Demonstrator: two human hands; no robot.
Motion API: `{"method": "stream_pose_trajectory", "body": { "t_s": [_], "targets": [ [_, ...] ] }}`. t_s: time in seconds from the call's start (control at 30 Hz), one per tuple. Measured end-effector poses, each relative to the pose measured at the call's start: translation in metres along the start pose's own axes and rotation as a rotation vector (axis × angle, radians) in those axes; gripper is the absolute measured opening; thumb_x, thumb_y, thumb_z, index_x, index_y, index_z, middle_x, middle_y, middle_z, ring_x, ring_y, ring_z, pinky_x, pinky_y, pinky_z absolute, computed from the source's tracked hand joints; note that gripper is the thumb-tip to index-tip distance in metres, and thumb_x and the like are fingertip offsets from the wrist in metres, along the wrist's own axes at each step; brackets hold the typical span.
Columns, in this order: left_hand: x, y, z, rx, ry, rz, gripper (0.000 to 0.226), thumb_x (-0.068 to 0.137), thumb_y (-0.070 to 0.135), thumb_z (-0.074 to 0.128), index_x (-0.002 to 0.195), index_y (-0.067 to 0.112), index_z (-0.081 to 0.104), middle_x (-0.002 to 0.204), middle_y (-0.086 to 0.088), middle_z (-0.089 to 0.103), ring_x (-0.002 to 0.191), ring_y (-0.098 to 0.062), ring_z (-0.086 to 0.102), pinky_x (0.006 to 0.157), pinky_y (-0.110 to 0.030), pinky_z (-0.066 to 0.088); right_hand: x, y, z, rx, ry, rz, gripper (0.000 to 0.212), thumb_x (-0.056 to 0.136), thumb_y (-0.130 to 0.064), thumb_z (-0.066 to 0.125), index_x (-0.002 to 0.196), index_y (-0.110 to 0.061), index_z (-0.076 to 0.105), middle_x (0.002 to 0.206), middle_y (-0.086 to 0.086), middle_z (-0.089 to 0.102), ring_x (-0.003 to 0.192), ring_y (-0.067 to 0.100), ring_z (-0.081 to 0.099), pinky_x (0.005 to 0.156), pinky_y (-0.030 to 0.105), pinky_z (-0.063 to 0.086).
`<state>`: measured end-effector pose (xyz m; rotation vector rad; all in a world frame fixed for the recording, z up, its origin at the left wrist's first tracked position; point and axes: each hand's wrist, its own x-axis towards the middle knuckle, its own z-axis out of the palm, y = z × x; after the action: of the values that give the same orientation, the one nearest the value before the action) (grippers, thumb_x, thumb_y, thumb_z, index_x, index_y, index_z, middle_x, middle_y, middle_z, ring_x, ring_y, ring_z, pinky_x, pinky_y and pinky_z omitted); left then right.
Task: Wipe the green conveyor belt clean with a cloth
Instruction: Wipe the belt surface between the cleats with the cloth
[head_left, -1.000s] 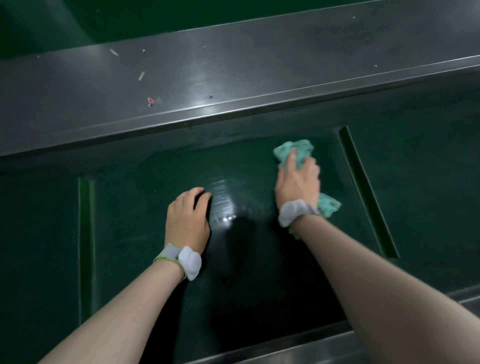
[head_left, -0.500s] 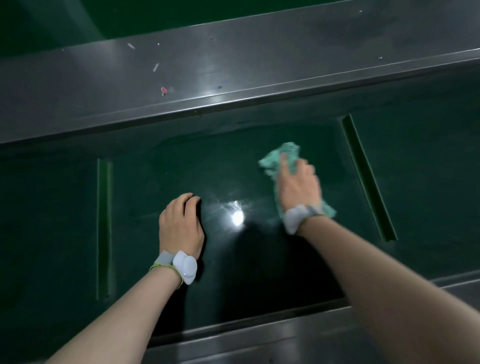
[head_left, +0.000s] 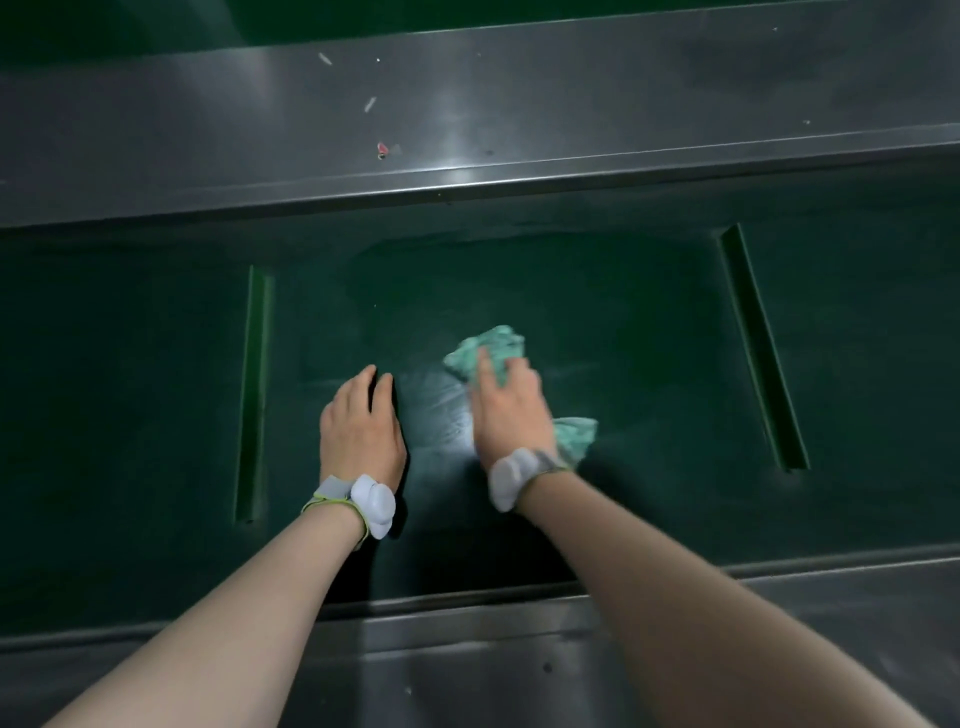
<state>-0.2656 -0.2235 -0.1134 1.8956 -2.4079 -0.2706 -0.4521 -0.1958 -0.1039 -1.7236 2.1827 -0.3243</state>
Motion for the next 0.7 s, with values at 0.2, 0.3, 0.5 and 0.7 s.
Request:
{"method": "stream_pose_trajectory", "body": {
  "t_s": [0.2,0.3,0.5,0.7],
  "targets": [
    [0.0,0.01,-0.002,-0.017,-0.029,-0.008,0.048,0.087,0.007,0.063,0.135,0.004,0.058,0.145,-0.018,0.053,0.129,-0.042,0.052,0.098,-0.053,0.046,-0.027,-0.041,0.023,-0.086,-0.03,-0.238,0.058,0.097,-0.012,0.051,0.153,-0.003,0.039,0.111,0.022,0.053,0.082,0.034,0.05,0.064,0.045,0.053],
    [0.0,0.0,-0.006,0.016,0.021,0.038,0.046,0.093,0.01,0.058,0.139,0.005,0.055,0.146,-0.017,0.052,0.13,-0.04,0.05,0.101,-0.052,0.043,-0.01,-0.015,0.015,-0.21,0.027,-0.249,0.066,0.092,-0.009,0.056,0.155,-0.007,0.037,0.11,0.019,0.052,0.083,0.034,0.049,0.062,0.042,0.049],
    [0.019,-0.056,-0.03,0.129,0.104,0.008,0.049,0.103,0.025,0.048,0.145,0.001,0.047,0.155,-0.021,0.043,0.147,-0.04,0.034,0.119,-0.053,0.029,0.029,0.018,-0.007,-0.26,0.089,-0.061,0.062,0.1,-0.028,0.056,0.157,-0.012,0.036,0.12,0.021,0.051,0.092,0.035,0.051,0.07,0.041,0.048],
    [0.035,-0.113,-0.044,0.019,0.09,-0.143,0.057,0.107,0.026,0.04,0.153,-0.007,0.032,0.157,-0.026,0.037,0.147,-0.042,0.033,0.12,-0.05,0.033,0.004,-0.036,0.016,-0.184,0.078,-0.34,0.058,0.093,-0.018,0.065,0.147,-0.006,0.05,0.11,0.024,0.056,0.081,0.037,0.054,0.061,0.042,0.052]
  ]
}}
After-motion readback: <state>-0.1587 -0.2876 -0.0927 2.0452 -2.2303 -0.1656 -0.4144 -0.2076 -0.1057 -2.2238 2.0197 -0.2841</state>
